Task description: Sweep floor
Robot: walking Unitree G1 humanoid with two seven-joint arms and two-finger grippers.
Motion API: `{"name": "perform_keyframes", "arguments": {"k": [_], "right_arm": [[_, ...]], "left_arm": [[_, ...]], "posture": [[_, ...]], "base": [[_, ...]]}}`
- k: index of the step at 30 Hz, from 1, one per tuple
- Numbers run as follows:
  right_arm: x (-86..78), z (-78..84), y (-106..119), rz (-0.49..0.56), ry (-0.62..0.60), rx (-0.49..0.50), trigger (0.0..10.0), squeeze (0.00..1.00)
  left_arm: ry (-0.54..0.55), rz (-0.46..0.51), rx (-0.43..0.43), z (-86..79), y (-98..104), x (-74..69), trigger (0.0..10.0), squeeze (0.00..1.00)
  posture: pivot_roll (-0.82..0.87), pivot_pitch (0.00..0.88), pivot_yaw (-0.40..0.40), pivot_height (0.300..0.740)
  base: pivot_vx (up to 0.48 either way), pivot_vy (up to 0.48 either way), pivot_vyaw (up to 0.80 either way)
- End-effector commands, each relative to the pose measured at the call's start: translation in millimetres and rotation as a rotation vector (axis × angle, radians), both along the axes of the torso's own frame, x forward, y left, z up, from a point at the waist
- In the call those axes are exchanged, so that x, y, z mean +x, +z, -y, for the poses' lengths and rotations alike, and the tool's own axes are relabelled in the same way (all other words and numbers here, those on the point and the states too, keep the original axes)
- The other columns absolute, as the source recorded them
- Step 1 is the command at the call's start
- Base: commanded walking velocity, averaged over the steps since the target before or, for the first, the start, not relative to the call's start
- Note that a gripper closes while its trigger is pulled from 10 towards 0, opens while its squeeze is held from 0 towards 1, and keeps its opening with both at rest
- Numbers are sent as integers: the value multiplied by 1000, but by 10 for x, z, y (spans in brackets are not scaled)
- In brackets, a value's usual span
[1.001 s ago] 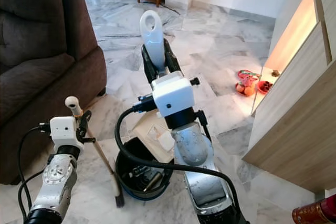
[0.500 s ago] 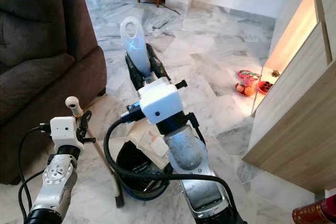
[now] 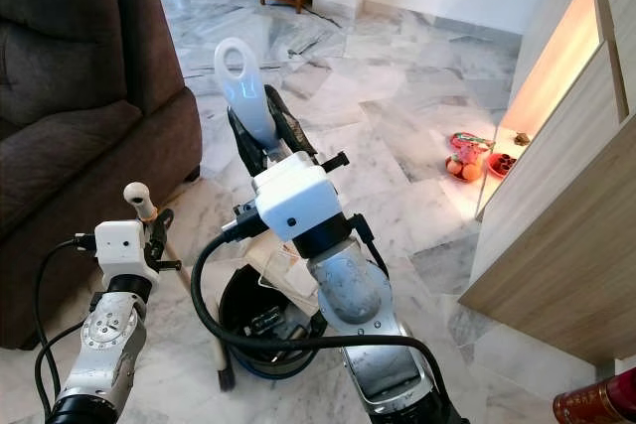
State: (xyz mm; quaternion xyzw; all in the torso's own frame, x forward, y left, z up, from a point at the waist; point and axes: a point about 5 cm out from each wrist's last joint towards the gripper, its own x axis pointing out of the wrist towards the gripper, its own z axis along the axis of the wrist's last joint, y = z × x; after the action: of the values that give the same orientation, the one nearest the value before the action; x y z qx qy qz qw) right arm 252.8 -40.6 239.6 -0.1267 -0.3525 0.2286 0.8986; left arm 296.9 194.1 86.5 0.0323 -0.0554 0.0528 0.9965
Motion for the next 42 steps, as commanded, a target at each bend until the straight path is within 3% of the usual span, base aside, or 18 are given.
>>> {"name": "perform_keyframes", "arguments": {"k": [1,25,28,36,42], "right_arm": [[-131,-26,200,135,33,-1,10000,0],[-154,-70,169,153,54,-47,10000,0],[-111,-25,170,140,7,-22,10000,0],[193,344,267,163,-295,14,10000,0],[316,543,256,158,-431,25,10000,0]], "left_arm": [[-2,33,6,9,50,21,10000,0],[-2,40,4,18,71,29,10000,0],[-2,40,4,19,70,28,10000,0],[-3,42,2,27,71,31,10000,0],[-4,41,0,33,63,31,10000,0]], "posture": [[109,110,-41,740],[111,109,-43,740],[110,109,-44,740],[112,103,-44,740],[109,92,-46,740]], "base": [[0,0,0],[0,0,0],[0,0,0],[0,0,0],[0,0,0]]}}
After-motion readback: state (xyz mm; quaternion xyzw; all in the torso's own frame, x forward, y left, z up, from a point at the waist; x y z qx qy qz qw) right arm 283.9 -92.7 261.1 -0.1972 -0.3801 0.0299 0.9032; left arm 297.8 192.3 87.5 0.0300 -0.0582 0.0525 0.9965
